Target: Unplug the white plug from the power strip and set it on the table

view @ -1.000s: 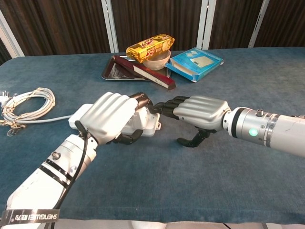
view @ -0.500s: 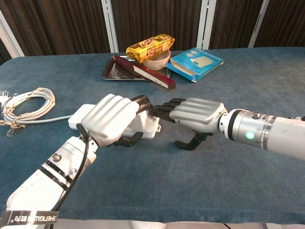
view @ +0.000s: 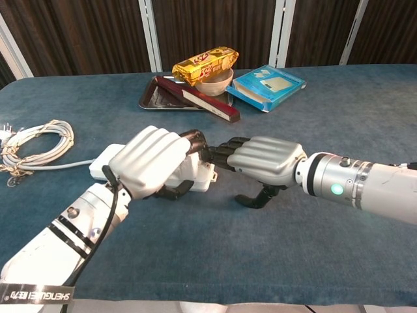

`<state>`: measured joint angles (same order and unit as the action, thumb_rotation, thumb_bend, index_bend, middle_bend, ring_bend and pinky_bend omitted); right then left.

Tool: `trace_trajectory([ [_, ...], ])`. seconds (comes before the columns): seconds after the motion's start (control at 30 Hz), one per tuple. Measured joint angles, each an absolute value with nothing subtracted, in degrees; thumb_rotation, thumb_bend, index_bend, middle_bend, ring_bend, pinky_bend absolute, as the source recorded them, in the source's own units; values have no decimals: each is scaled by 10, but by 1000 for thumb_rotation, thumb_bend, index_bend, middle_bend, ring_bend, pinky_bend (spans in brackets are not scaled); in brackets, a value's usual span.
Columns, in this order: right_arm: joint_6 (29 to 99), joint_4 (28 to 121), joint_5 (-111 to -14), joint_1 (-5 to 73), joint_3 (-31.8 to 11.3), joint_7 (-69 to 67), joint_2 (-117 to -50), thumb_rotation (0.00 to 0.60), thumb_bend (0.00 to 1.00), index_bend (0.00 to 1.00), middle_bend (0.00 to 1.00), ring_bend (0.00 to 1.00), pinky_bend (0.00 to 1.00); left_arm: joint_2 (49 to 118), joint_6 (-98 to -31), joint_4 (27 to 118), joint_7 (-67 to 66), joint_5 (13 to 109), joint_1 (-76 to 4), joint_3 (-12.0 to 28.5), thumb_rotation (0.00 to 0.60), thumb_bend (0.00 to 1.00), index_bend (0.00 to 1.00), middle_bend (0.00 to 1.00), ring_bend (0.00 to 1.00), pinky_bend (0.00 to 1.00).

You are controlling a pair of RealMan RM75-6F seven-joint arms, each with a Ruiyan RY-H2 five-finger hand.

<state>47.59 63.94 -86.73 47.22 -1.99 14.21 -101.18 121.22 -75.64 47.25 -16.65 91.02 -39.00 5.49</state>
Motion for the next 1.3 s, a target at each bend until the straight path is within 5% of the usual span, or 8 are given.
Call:
trace_trajectory([
  [0.47, 511, 673, -872, 466, -25, 146, -994, 600, 570, 0, 64, 0, 0, 1167, -806, 515, -160, 925, -389, 69, 600, 576, 504, 572, 469, 544],
  [0.87, 596, 809, -889, 430, -37, 160, -848, 600, 570, 0, 66, 0, 0, 987, -816, 728, -110, 902, -314, 31, 600, 528, 445, 506, 421, 498],
  [0.93, 609, 838, -891, 417, -33, 166, -817, 600, 570, 0, 67, 0, 0, 967, -815, 740, -83, 896, -297, 19, 600, 523, 434, 492, 401, 417],
  [1.07, 634, 884, -896, 389, -20, 172, -765, 600, 570, 0, 67, 0, 0, 963, -801, 702, -40, 880, -270, -2, 600, 504, 318, 380, 295, 145],
  [1.3, 649, 937, -895, 355, 0, 202, -695, 600, 570, 0, 56, 0, 0, 979, -736, 596, 19, 852, -242, -26, 600, 450, 8, 65, 72, 78],
])
